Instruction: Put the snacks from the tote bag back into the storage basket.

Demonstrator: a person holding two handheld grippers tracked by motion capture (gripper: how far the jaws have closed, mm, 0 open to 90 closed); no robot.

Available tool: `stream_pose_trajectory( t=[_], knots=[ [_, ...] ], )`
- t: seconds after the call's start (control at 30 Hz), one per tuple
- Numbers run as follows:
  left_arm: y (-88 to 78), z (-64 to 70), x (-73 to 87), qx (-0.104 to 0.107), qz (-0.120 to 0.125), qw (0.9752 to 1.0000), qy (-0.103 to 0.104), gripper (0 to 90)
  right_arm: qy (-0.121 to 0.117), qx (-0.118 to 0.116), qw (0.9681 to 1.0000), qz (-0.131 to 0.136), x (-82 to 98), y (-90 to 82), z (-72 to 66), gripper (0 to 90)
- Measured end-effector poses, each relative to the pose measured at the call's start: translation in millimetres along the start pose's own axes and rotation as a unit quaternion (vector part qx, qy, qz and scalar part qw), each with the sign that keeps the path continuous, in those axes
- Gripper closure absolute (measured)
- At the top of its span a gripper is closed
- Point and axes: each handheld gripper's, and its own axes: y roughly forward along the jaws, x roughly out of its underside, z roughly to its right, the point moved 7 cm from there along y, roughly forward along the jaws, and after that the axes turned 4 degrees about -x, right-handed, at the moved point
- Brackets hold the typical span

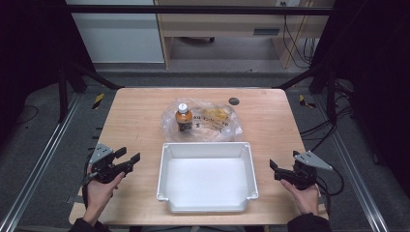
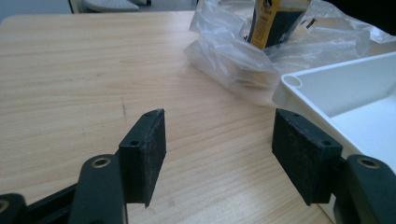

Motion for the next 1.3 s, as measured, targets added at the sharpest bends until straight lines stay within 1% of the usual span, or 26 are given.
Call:
stream_pose_trajectory(
  t=[0.07,0.1,0.23,0.27,0.4,0.43,0.53,0.6,0.67,0.8,0.87,1.0,1.3],
  knots=[
    [-0.6,0.2,-0.8,0.001,0.005,1.0,0.002,34.9,0.0,0.0,1.0,0.002,-0.5,-0.4,-0.1,5.5],
    [-0.5,0.2,-0.9,0.001,0.006,1.0,0.003,34.6,-0.002,-0.002,1.0,0.005,-1.5,-0.8,-0.8,5.4],
    [-0.4,2.5,-0.8,0.005,0.007,0.9999,0.008,34.4,-0.005,-0.007,1.0,0.005,-2.1,-1.2,-2.8,5.5],
    [-0.6,3.2,-1.2,0.006,0.009,0.9999,0.01,34.4,-0.007,-0.012,0.9999,0.005,-2.2,-0.9,-4.5,5.6],
    [0.1,3.6,-0.8,0.007,0.007,0.9999,0.012,34.0,-0.011,-0.018,0.9998,0.005,-2.8,-1.1,-6.5,5.6],
    [0.3,3.2,-0.3,0.007,0.004,0.9999,0.015,34.0,-0.013,-0.023,0.9996,0.005,-3.4,-0.9,-7.3,5.6],
    [0.6,4.8,-1.0,0.01,0.008,0.9998,0.014,34.0,-0.016,-0.024,0.9996,0.006,-4.1,-1.0,-7.3,5.6],
    [0.3,5.6,-1.7,0.01,0.01,0.9997,0.018,34.0,-0.015,-0.024,0.9996,0.007,-4.4,-1.2,-6.9,5.4],
    [0.5,6.8,-2.8,0.014,0.013,0.9996,0.019,34.0,-0.015,-0.026,0.9995,0.006,-4.4,-1.8,-7.2,5.4],
    [0.7,9.2,-5.0,0.013,0.016,0.9996,0.021,33.8,-0.016,-0.028,0.9994,0.007,-5.3,-1.2,-7.8,5.4],
    [0.0,11.6,-7.2,0.016,0.019,0.9993,0.027,33.8,-0.019,-0.031,0.9993,0.008,-6.6,-1.3,-10.0,5.4],
    [-0.8,13.7,-12.2,0.019,0.027,0.999,0.029,33.7,-0.022,-0.038,0.9989,0.013,-9.2,-2.0,-14.4,5.5],
    [1.0,15.8,-23.1,0.017,0.038,0.9984,0.037,33.6,-0.021,-0.049,0.9985,0.015,-10.7,-2.3,-18.0,5.4]
  ],
)
